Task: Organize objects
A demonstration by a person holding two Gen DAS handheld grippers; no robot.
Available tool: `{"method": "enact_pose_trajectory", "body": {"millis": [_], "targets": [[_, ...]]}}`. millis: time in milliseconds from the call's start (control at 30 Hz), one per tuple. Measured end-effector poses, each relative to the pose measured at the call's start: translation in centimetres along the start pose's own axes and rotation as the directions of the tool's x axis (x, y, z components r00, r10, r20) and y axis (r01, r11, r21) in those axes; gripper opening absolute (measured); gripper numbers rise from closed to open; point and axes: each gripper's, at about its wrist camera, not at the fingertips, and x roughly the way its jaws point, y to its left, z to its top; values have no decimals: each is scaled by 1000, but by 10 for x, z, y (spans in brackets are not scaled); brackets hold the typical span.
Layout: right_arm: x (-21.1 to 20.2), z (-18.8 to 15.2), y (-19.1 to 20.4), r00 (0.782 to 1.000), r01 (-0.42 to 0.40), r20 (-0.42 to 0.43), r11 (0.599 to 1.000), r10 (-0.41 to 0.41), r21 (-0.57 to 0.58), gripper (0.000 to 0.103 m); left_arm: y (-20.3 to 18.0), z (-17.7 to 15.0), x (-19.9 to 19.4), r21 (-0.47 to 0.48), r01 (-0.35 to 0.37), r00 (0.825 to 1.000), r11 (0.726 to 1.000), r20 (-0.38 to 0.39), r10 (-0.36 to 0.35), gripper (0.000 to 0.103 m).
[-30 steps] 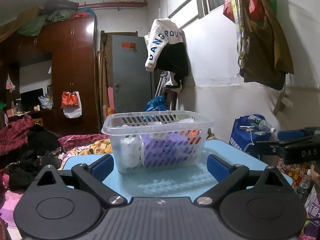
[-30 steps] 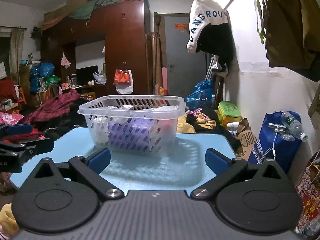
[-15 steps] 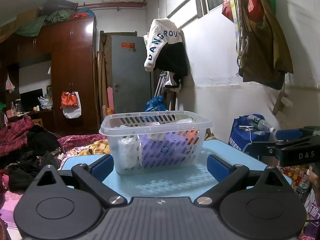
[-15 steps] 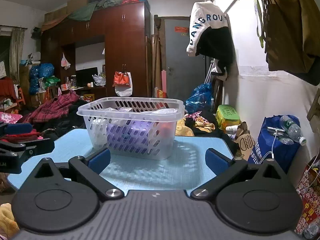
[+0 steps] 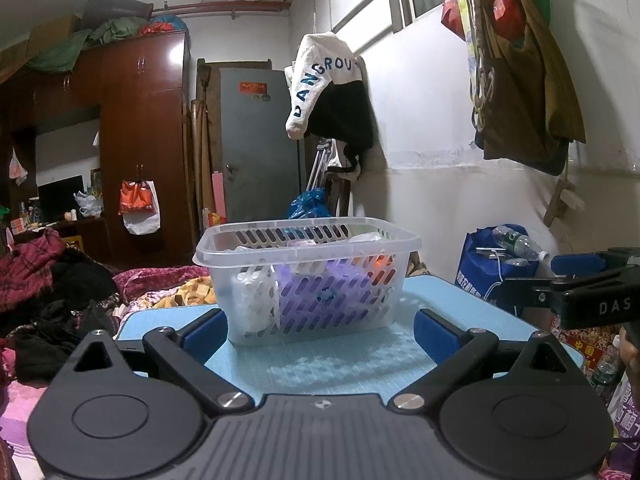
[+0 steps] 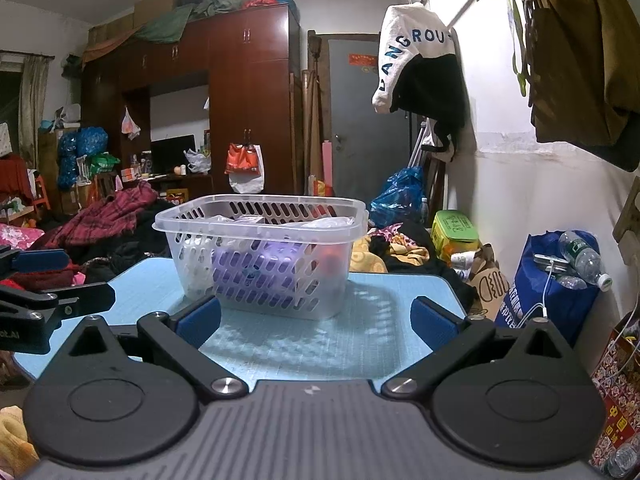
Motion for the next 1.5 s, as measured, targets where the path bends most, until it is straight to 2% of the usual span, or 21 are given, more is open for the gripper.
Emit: {"method": "enact_pose_trajectory", "body": {"millis": [1500], "targets": [[3, -1, -4, 1000, -4, 2, 1000, 4, 4, 103, -2, 1, 0, 13, -4, 1000, 1000, 3, 4, 100]]}}
